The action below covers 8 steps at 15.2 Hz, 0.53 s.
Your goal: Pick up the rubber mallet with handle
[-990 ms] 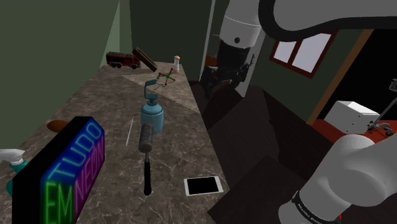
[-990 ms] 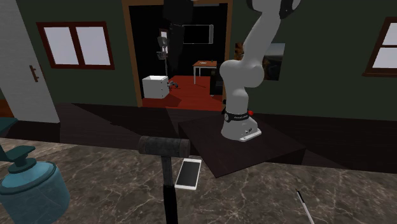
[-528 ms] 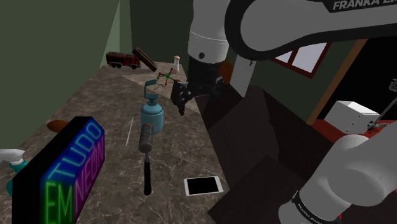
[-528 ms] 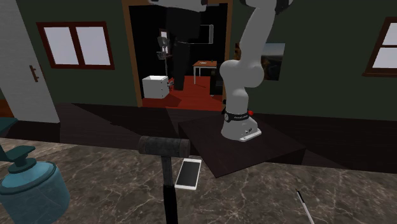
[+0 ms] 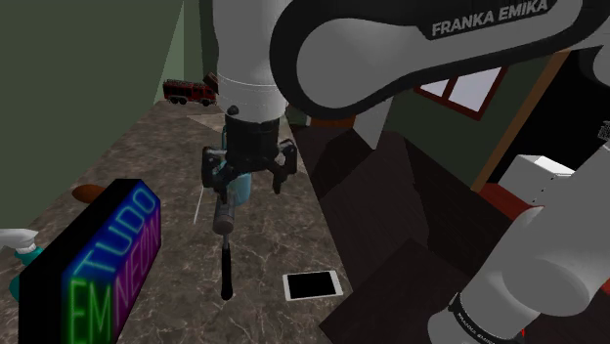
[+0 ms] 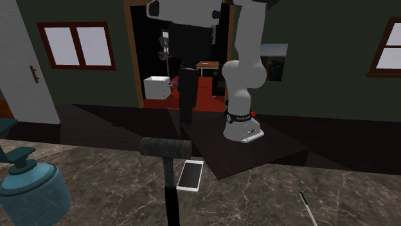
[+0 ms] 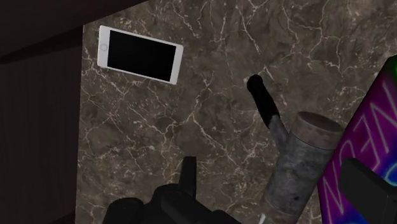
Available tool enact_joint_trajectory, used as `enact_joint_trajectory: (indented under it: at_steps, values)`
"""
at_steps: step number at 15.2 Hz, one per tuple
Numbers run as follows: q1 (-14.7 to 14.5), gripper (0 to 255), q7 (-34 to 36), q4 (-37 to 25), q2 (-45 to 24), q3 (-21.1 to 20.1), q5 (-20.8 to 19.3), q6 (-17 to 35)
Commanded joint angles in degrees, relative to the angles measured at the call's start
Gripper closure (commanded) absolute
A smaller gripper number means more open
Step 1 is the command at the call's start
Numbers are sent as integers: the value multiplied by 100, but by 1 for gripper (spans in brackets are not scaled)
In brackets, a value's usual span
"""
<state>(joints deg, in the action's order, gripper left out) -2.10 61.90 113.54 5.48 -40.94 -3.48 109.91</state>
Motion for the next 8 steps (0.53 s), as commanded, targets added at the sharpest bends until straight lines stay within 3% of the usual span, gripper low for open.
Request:
enact_joint_trajectory:
  at_steps: [1, 3, 8]
  values:
    - [-53, 0, 506, -371, -588, -202, -345, 24]
    - [-194, 0, 918, -719, -1087, -296, -660, -12]
    - [-228, 0, 1016, -437, -1197, -264, -766, 342]
